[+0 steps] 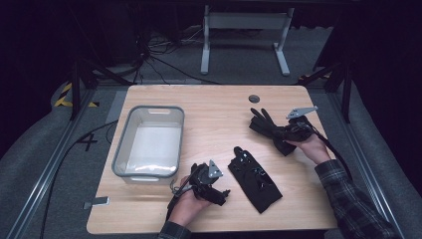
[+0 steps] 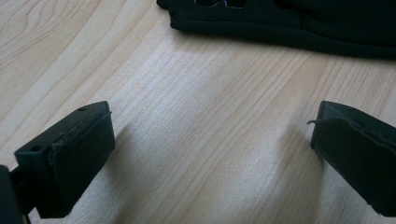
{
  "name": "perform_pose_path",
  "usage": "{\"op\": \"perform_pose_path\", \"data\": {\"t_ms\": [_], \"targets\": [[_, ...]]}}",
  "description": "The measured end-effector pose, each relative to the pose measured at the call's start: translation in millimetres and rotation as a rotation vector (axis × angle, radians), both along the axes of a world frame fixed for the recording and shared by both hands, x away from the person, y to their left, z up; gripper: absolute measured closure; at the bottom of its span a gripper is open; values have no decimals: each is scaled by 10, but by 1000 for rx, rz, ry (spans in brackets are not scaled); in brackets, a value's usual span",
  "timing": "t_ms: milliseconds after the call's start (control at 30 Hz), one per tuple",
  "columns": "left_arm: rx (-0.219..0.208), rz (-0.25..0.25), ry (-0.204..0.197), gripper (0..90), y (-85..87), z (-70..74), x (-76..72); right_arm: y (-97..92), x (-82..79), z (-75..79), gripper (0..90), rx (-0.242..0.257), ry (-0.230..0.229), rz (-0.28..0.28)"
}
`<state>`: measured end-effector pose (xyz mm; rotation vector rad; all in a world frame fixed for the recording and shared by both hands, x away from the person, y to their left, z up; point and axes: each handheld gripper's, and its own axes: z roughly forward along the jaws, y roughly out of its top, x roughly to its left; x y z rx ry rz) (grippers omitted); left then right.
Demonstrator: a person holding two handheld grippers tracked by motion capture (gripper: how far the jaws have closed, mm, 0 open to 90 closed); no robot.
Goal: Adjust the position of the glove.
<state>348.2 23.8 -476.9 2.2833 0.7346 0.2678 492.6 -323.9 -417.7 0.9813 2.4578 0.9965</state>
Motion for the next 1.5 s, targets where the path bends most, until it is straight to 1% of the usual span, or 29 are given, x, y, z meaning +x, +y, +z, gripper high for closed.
{"op": "perform_pose_path", "data": {"t_ms": [100, 200, 233, 367, 567, 633, 700, 767, 867, 1033, 1100, 1300, 1467, 1500], "targets": [[0, 0, -1, 0, 0, 0, 0, -15, -97, 54, 776, 27, 3, 8], [1, 0, 0, 0, 0, 0, 0, -29, -177, 96, 776, 41, 4, 10], [1, 0, 0, 1, 0, 0, 0, -29, -177, 96, 776, 41, 4, 10], [0, 0, 0, 1, 0, 0, 0, -31, -310, 136, 776, 52, 8, 16], [1, 1, 1, 0, 0, 1, -1, -27, -473, 148, 776, 66, 26, 34], [0, 0, 0, 1, 0, 0, 0, -27, -534, 152, 775, 68, 26, 42], [0, 0, 0, 1, 0, 0, 0, -34, -578, 154, 775, 84, 37, 49], [0, 0, 0, 1, 0, 0, 0, -34, -624, 149, 775, 89, 39, 54], [0, 0, 0, 0, 0, 0, 0, -24, -702, 146, 775, 80, 46, 66], [1, 1, 1, 0, 0, 0, -1, 28, -820, 129, 775, 95, 65, 89], [1, 1, 2, 1, 0, 0, -1, 63, -875, 118, 774, 91, 72, 101], [0, -1, 0, 0, 0, 0, 0, 112, -967, 100, 775, 94, 86, 115], [0, -4, -1, 1, -5, -1, -2, 173, -1031, 81, 774, 107, 100, 130], [0, -4, 1, 1, -7, 0, -3, 194, -1046, 77, 774, 102, 102, 134]]}}
